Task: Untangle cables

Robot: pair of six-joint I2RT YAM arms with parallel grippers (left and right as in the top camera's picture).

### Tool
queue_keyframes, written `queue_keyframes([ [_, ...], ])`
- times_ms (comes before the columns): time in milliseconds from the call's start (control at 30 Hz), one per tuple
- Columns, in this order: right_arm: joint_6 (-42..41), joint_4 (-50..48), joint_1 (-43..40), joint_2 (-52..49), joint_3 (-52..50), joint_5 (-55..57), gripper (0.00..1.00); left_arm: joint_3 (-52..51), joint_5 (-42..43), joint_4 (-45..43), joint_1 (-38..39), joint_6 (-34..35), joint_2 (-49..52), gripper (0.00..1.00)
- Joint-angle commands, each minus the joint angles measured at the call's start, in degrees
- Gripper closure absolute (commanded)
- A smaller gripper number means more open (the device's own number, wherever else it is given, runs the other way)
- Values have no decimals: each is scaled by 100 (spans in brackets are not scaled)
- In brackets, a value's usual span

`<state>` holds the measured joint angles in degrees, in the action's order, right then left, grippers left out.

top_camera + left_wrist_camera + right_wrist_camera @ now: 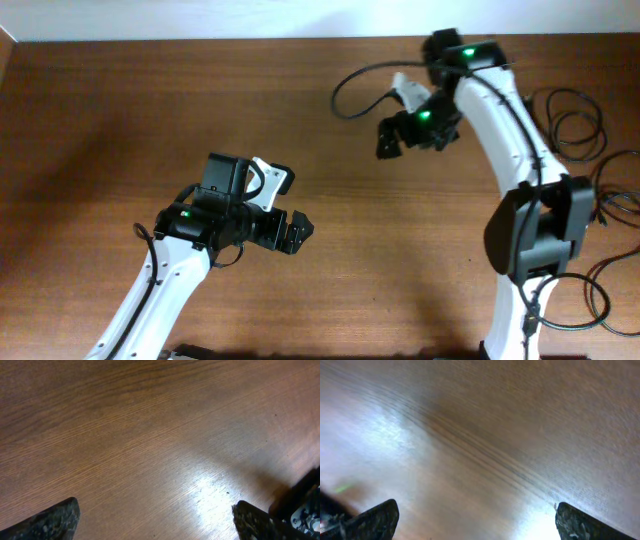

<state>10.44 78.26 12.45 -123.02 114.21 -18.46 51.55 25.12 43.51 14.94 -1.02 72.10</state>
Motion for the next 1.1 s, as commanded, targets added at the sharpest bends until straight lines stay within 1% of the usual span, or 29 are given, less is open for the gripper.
queue_keyframes([
  [0,-525,-234,238,-15,-55,684,1,101,57,4,-9,35,-76,1],
  [100,-798,-424,304,-15,-55,688,1,101,57,4,-9,35,-76,1],
  [333,-793,-651,306,-15,-55,651,1,101,57,4,-9,35,-76,1],
  [1067,-793,-658,291,-15,-55,651,1,101,57,7,-7,35,-76,1],
])
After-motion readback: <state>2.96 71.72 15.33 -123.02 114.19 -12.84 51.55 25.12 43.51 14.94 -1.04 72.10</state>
